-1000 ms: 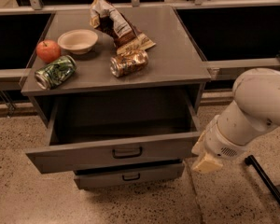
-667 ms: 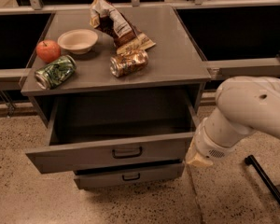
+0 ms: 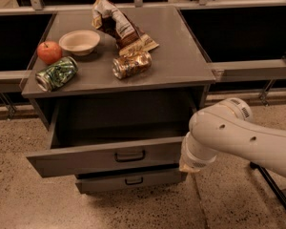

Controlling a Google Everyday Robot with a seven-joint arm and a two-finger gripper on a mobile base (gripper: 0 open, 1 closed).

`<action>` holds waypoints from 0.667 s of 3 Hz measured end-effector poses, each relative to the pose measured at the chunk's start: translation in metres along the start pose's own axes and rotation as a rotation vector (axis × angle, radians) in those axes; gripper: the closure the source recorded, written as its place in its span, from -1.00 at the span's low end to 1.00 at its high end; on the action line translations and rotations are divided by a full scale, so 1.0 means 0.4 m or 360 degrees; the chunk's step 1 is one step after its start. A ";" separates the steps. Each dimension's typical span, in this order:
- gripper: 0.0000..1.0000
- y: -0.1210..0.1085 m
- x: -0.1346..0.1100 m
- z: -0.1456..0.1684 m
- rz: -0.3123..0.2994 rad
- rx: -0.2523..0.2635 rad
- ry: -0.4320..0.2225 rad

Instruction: Close top drawer

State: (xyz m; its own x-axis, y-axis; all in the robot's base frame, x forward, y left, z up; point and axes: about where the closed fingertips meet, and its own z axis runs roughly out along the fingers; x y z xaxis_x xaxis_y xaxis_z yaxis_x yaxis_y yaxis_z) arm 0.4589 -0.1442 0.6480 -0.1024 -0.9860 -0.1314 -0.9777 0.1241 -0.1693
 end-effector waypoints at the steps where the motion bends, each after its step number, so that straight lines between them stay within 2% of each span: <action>1: 1.00 -0.041 -0.014 0.053 -0.0041 0.0094 0.0012; 2: 1.00 -0.080 -0.017 0.079 -0.0007 0.0134 -0.0066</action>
Offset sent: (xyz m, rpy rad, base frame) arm 0.0676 0.0242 -0.0241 0.2278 -0.1083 0.0772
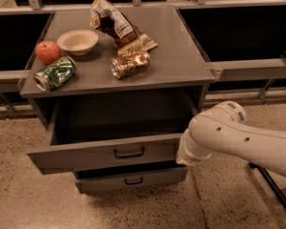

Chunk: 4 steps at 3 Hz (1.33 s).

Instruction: Close top drawer

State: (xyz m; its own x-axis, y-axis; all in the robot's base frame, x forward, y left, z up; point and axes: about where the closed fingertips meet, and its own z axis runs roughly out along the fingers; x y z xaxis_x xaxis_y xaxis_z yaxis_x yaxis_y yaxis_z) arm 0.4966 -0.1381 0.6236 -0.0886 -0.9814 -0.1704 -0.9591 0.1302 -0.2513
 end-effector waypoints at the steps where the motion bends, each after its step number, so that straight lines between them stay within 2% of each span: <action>1: 1.00 -0.032 -0.032 0.013 -0.0021 0.0013 -0.0122; 3: 1.00 -0.105 -0.106 0.029 -0.0091 0.0066 -0.0297; 4: 1.00 -0.122 -0.124 0.031 -0.0109 0.0076 -0.0332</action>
Offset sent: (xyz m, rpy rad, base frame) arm 0.0679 0.0525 0.0122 0.2460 -0.1157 0.1257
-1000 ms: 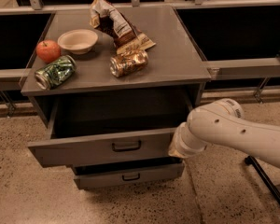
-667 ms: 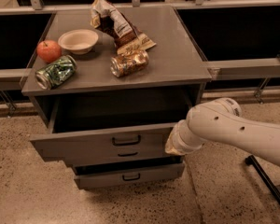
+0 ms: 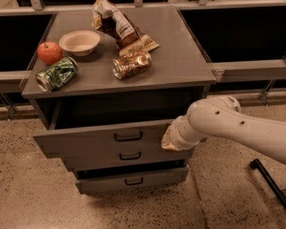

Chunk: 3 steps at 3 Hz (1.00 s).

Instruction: Close top drawer

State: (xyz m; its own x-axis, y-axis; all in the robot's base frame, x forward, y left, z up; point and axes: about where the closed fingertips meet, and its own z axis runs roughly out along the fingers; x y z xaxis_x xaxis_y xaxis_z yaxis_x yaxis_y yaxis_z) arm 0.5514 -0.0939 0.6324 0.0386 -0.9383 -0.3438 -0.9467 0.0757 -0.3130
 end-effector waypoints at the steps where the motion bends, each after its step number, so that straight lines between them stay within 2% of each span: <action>1: 0.63 -0.055 -0.041 0.019 -0.0042 0.0015 -0.0078; 3: -0.30 -0.062 -0.047 0.022 -0.0048 0.0016 -0.0091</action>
Offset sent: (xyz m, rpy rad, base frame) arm 0.0641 0.0435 0.0155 0.1067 -0.0327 0.0940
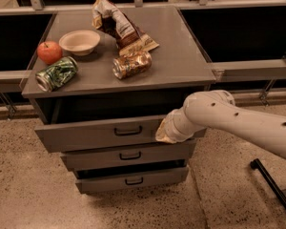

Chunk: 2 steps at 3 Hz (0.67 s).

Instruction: Close top drawer

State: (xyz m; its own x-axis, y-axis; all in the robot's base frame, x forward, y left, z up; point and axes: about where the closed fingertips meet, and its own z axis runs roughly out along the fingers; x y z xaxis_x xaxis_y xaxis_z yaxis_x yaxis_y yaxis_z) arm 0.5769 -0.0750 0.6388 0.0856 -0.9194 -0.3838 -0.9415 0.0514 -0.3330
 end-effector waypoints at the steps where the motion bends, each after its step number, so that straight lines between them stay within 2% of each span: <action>1: -0.77 0.000 0.000 0.000 0.0000 0.0000 0.0000; 2: -1.00 0.000 0.000 0.000 0.0000 0.0000 0.0000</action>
Offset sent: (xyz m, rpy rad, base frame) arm 0.0000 0.0000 0.0000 0.0000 0.0000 0.0000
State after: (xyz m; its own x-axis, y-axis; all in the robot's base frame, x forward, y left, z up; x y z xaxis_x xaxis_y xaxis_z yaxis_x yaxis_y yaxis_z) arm 0.5769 -0.0750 0.6388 0.0857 -0.9194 -0.3838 -0.9415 0.0513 -0.3330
